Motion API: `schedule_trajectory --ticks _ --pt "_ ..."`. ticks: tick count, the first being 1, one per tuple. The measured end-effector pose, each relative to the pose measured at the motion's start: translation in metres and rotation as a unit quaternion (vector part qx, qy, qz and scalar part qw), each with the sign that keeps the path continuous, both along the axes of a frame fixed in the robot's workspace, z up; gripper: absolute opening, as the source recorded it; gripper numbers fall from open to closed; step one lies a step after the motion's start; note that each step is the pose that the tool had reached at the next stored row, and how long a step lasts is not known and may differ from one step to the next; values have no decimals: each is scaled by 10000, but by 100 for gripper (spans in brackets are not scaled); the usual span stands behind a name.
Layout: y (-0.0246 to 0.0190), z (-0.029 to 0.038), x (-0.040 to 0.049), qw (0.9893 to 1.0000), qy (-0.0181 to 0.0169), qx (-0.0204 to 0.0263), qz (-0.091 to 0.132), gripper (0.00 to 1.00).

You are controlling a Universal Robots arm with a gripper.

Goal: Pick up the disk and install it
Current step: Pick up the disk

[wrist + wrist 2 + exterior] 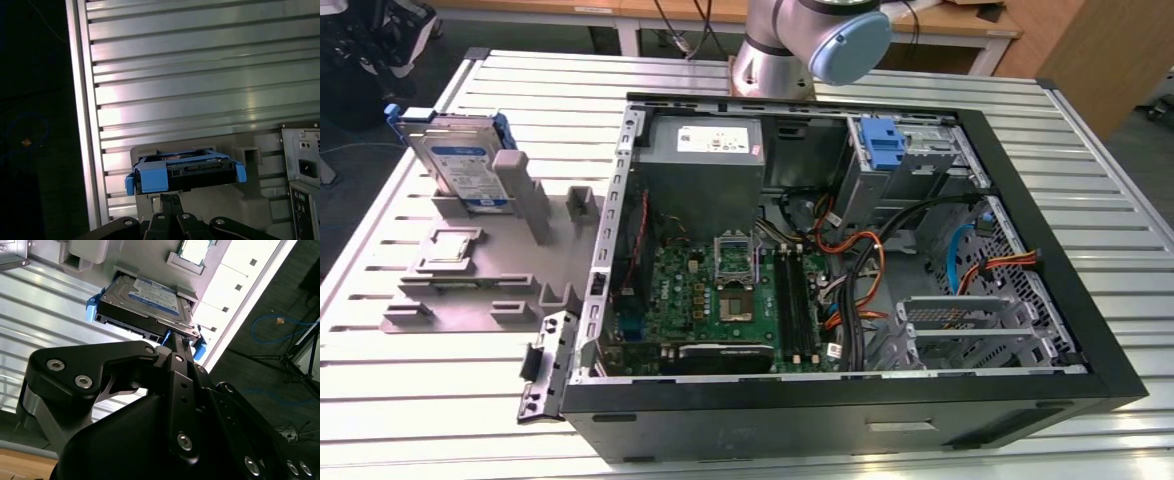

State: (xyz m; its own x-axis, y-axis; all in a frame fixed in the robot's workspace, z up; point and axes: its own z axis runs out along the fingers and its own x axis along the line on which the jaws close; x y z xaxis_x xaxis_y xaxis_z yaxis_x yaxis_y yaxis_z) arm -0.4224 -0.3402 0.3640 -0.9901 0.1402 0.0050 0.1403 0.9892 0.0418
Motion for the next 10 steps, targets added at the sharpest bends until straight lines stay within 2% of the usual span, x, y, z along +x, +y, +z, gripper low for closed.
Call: schedule_trajectory --ticks 7,10 --pt "0 -5 0 9996 0 0 -265 10" --pt "0 -10 0 9987 0 0 -508 10"
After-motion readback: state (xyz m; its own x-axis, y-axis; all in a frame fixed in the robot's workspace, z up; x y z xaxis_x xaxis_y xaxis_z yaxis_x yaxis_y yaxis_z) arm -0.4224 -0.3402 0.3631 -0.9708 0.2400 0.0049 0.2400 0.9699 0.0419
